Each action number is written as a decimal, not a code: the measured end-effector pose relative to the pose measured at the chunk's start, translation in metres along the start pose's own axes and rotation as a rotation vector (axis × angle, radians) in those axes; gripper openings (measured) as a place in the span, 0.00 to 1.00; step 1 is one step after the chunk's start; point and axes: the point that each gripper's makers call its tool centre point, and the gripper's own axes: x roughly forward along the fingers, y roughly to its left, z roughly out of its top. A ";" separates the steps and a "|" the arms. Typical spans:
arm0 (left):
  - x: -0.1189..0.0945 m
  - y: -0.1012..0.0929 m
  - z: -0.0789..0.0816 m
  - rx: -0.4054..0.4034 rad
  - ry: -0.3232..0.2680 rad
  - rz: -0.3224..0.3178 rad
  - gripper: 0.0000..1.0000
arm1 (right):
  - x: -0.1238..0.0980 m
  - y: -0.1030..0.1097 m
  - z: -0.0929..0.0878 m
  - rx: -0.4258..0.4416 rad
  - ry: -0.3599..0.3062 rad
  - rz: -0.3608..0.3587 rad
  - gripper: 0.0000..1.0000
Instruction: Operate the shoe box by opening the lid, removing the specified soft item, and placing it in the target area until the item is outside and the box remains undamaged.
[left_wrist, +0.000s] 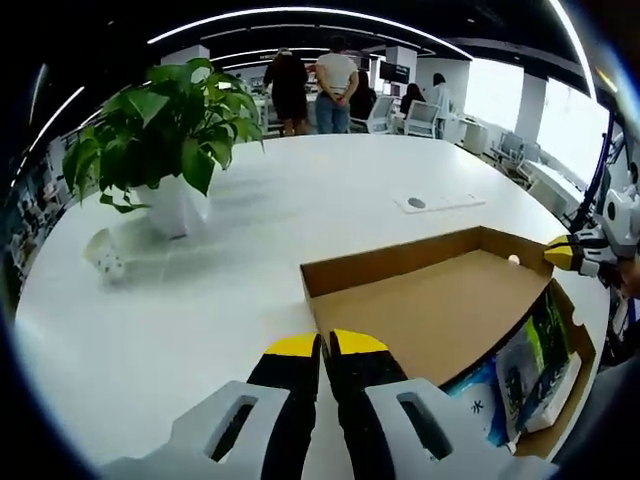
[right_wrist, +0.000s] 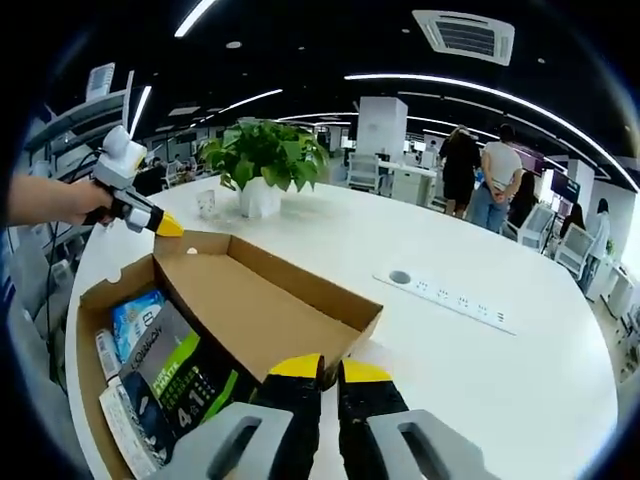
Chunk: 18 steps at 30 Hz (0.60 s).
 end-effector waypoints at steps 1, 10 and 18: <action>0.001 0.000 0.000 -0.005 0.002 0.001 0.03 | 0.000 0.000 0.000 0.004 0.001 0.000 0.00; -0.001 -0.004 -0.002 -0.007 0.013 0.008 0.03 | 0.001 0.000 0.000 0.005 0.010 -0.003 0.00; -0.003 -0.003 0.001 0.047 0.009 0.013 0.04 | 0.000 -0.001 0.001 0.011 0.031 0.009 0.01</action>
